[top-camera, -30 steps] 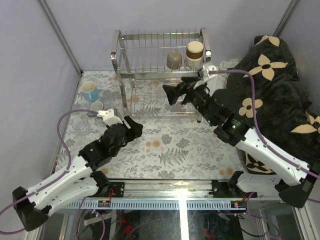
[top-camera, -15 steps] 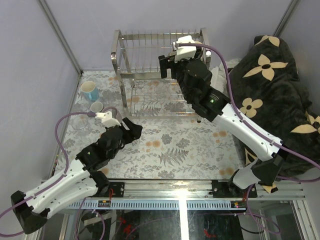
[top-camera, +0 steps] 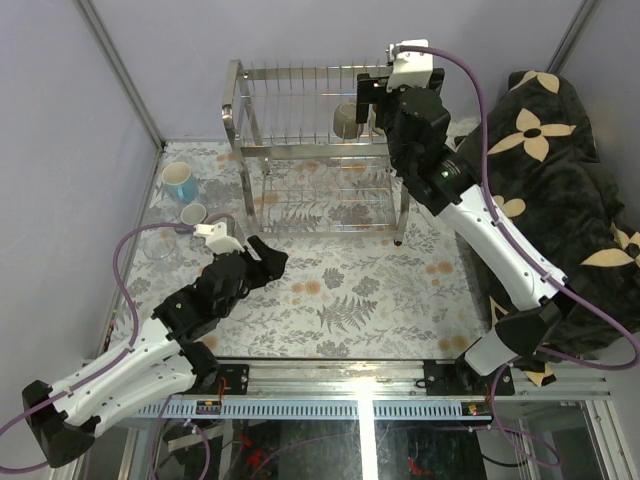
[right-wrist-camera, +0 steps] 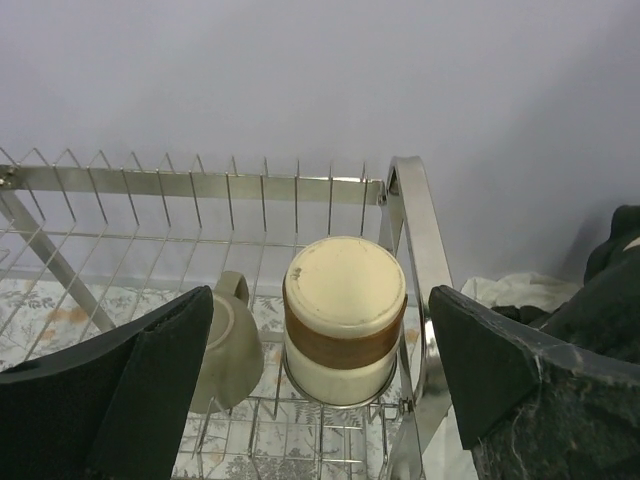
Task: Unload the cups from the dish rack
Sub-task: Unload the cup from the dish rack.
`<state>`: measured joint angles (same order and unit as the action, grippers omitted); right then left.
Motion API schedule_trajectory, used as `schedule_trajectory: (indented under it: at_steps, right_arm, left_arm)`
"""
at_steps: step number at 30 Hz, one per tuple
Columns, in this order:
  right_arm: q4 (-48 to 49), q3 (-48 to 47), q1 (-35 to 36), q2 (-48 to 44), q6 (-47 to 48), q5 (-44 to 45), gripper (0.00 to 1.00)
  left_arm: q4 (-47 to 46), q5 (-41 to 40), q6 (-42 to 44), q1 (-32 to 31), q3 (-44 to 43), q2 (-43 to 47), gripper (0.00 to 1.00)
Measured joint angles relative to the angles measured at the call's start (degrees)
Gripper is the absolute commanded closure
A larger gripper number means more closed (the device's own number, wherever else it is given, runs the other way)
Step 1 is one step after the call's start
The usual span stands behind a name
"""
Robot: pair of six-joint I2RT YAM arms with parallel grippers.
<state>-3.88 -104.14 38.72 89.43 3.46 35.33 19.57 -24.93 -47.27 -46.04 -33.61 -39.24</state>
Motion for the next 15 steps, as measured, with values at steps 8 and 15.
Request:
schedule_trajectory:
  at_steps: [8, 15]
  right_arm:
    - [-3.8, -0.6, -3.6, 3.4, -5.0, -2.0, 0.06]
    - [-4.6, -1.1, -5.9, 4.7, -8.3, -3.6, 0.12]
  left_arm:
    - [-0.4, 0.9, 0.0, 0.0, 0.0, 0.0, 0.31]
    - [-0.4, 1.2, 0.2, 0.0, 0.2, 0.0, 0.31]
